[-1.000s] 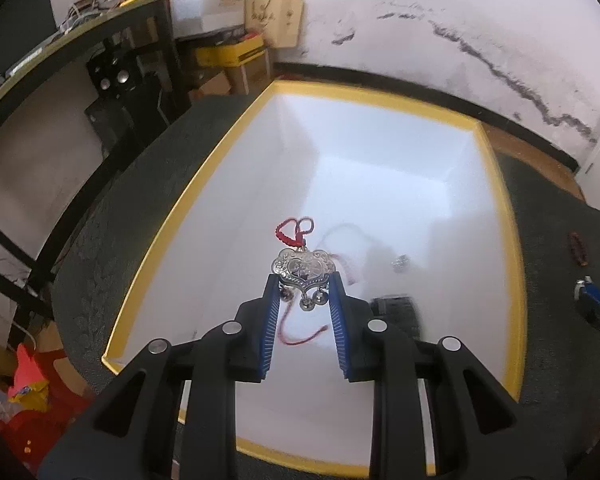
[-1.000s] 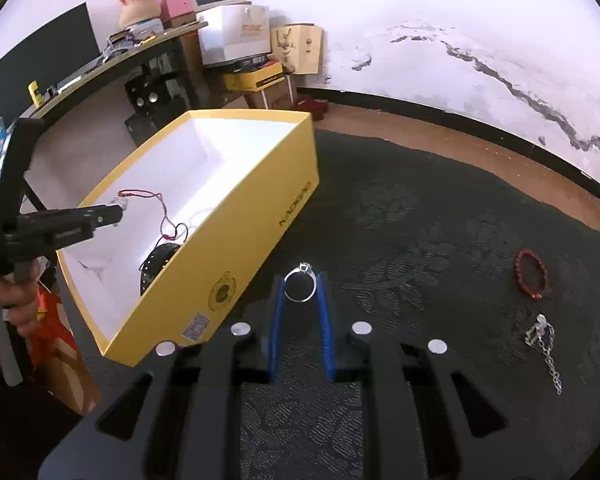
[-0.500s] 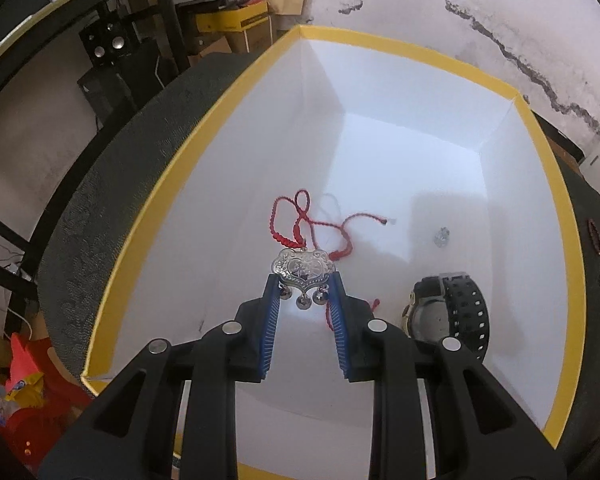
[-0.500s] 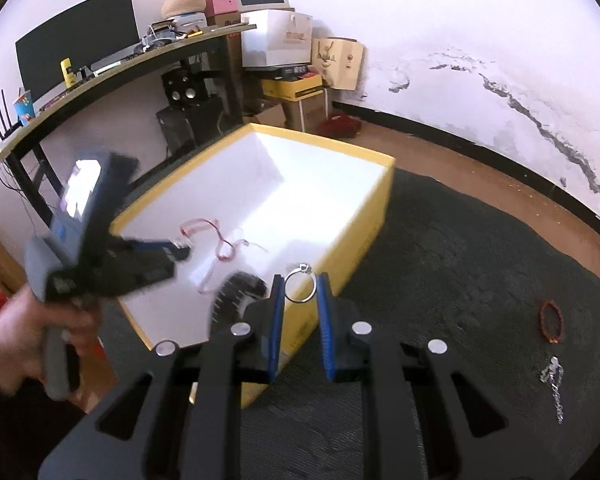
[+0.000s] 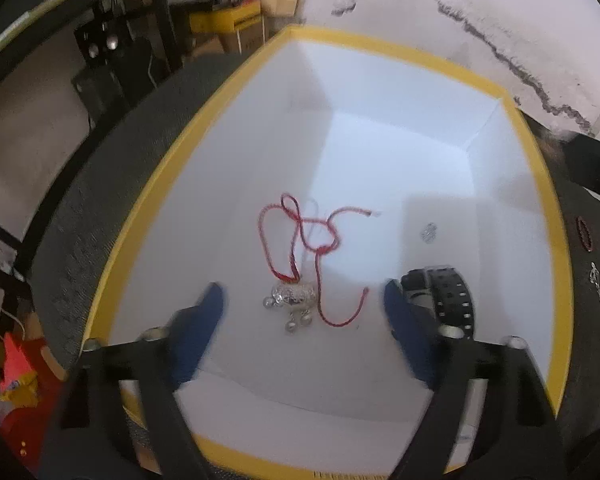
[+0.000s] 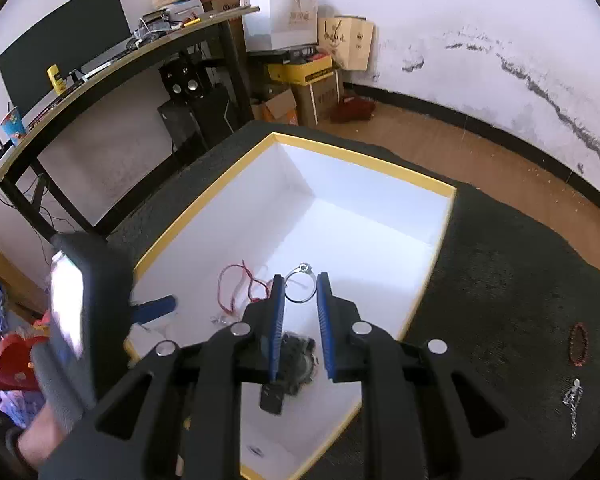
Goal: Organize jewelry
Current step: 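Lower the silver ring into the yellow box with the right tool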
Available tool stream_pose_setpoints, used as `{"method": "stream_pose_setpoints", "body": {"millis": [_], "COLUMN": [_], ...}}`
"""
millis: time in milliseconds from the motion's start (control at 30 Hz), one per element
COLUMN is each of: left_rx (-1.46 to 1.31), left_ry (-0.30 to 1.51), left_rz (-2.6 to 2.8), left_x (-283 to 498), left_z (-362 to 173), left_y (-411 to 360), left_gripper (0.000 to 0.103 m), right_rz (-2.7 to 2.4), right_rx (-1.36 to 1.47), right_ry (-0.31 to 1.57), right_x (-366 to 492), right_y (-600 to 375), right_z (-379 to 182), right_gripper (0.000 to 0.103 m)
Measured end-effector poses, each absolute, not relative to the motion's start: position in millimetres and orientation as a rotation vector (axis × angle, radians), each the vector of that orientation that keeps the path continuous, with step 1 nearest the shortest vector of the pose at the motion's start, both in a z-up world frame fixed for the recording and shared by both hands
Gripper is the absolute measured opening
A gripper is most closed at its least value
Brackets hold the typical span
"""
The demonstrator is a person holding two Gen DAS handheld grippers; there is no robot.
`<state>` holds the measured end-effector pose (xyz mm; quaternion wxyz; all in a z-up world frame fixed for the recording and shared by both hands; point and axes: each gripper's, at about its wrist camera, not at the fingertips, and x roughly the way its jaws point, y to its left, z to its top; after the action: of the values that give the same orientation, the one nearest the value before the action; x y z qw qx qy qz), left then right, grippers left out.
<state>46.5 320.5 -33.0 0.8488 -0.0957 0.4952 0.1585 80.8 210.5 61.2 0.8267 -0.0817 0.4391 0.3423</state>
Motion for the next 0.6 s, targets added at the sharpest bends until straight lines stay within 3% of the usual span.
{"method": "stream_pose_setpoints", "body": {"millis": [100, 333, 600], "left_rx": [-0.230, -0.415, -0.456], "left_ry": [1.030, 0.961, 0.949], "left_rz": [0.334, 0.351, 0.331], "left_x": [35, 7, 8], "left_z": [-24, -10, -8], "left_y": [320, 346, 340], "left_gripper": [0.088, 0.088, 0.088], "right_rz": [0.718, 0.642, 0.590], "right_rx": [-0.163, -0.215, -0.266], "right_ry": [0.978, 1.179, 1.218], "right_x": [96, 134, 139], "right_y": [225, 263, 272], "right_z": [54, 2, -22], "right_gripper": [0.017, 0.017, 0.017]}}
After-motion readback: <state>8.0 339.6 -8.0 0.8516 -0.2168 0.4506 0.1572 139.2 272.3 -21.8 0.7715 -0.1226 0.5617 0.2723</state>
